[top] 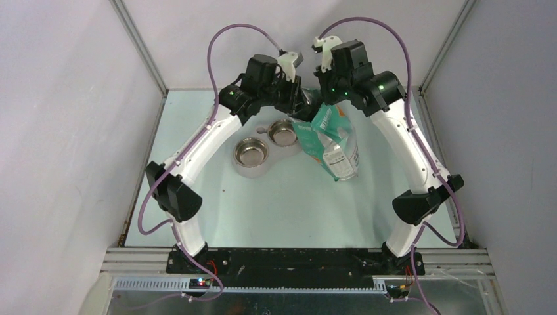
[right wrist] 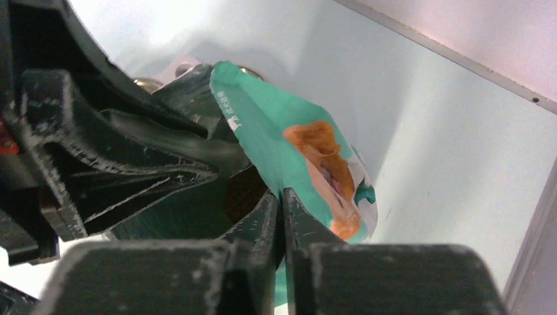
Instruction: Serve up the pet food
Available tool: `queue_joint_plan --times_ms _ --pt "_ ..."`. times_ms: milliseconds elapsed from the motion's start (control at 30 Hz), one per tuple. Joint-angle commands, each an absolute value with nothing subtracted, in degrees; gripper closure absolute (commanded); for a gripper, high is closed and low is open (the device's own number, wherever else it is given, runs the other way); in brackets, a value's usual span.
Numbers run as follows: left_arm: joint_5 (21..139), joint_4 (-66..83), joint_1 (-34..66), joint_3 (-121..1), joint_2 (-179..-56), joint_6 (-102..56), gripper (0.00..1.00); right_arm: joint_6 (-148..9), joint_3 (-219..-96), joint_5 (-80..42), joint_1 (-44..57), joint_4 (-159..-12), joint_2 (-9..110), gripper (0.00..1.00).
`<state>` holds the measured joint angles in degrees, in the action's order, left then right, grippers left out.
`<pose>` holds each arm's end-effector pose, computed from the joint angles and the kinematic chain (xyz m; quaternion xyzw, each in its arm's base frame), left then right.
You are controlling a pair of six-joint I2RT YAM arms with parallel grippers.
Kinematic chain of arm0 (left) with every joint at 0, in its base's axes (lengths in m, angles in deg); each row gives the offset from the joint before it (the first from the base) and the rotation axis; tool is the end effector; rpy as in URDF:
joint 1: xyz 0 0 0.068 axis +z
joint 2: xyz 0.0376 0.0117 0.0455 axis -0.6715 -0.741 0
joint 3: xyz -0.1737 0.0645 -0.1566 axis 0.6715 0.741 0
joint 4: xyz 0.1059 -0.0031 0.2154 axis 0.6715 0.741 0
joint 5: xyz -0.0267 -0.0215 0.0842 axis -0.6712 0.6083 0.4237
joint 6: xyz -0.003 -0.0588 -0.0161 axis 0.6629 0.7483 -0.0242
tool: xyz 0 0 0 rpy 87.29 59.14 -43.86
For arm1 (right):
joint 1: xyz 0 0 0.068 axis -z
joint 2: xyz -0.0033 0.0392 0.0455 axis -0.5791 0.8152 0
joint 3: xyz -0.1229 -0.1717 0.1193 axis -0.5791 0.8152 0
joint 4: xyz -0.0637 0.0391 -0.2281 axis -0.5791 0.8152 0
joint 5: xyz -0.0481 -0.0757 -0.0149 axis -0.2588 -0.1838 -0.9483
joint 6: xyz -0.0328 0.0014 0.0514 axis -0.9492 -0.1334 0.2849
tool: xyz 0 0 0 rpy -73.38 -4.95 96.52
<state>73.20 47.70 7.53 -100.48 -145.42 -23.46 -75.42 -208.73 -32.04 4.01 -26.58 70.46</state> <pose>0.3110 -0.2296 0.3807 0.2437 0.8154 -0.3023 0.4294 0.2916 0.1724 0.4261 -0.2072 0.8560 0.0881 0.4653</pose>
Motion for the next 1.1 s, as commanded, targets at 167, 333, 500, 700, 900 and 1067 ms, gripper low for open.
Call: queue_joint_plan --times_ms 167,333,500,700,900,1067 --pt "76.09 41.66 7.71 -99.51 -147.8 -19.67 1.0 -70.78 -210.64 -29.57 3.62 -24.91 71.1 1.0" --pt "80.78 40.89 5.98 -97.36 -148.5 -22.0 1.0 -66.69 -211.64 -23.12 5.82 -25.05 73.14 1.0" --pt "86.89 40.33 4.99 -93.96 -148.77 -26.05 1.0 -63.74 -210.1 -19.5 6.16 -24.46 74.81 1.0" --pt "92.37 36.42 3.73 -82.63 -146.71 -30.21 1.0 -61.31 -208.26 -17.95 6.6 -23.77 77.52 1.0" --pt "93.03 28.11 1.63 -72.86 -144.23 -33.52 1.0 -60.36 -206.69 -15.6 6.29 -23.19 78.99 1.0" --pt "83.56 27.63 0.38 -71.36 -147.02 -28.0 1.0 -60.44 -205.6 -16.99 5.69 -23.6 79.05 1.0"
